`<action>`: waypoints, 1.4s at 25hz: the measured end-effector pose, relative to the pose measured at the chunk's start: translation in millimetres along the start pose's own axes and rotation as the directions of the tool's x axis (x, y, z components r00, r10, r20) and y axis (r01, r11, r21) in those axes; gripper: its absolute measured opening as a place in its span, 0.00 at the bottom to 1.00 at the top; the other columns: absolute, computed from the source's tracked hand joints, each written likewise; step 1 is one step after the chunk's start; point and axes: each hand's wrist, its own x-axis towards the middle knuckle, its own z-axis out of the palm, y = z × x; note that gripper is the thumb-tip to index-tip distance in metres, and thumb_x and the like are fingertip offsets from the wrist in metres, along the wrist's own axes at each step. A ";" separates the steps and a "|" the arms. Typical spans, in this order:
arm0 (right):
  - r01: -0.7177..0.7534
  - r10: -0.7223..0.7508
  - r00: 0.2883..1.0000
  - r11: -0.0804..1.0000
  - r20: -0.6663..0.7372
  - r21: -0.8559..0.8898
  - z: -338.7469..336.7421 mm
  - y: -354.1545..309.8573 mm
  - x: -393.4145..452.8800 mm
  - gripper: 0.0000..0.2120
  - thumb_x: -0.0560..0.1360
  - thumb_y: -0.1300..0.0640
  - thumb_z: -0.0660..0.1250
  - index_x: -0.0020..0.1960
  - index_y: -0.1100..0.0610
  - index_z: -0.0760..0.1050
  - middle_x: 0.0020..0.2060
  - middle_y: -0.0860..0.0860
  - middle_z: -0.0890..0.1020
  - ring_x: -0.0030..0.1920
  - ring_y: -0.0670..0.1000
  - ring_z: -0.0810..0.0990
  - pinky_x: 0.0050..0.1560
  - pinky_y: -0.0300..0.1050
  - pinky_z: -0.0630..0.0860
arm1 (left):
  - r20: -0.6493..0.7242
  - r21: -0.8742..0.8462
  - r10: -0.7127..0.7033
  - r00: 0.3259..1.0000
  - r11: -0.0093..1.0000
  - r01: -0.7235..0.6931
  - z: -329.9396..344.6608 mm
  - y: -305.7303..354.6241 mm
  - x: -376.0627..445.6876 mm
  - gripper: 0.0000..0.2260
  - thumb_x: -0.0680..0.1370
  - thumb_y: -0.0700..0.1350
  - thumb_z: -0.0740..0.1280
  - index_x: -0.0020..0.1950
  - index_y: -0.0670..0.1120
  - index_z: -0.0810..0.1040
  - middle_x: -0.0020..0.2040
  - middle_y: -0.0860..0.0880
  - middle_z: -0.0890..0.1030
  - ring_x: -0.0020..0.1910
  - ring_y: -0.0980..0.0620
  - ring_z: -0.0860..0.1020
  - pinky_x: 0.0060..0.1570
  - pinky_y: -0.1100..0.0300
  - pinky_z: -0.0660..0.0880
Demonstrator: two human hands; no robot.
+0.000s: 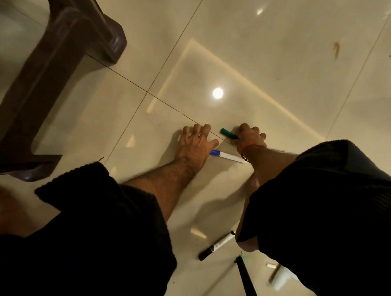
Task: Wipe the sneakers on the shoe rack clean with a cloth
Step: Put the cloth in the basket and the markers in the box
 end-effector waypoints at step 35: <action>0.861 -0.649 0.392 0.010 -0.652 0.508 -365.2 -248.7 -511.1 0.17 0.80 0.62 0.65 0.68 0.54 0.75 0.40 0.52 0.79 0.31 0.48 0.75 0.28 0.38 0.73 | -0.393 -0.721 -0.917 -0.063 0.350 -0.598 -357.2 -148.5 -580.9 0.04 0.79 0.43 0.72 0.50 0.50 0.78 0.39 0.53 0.86 0.36 0.60 0.84 0.34 0.67 0.77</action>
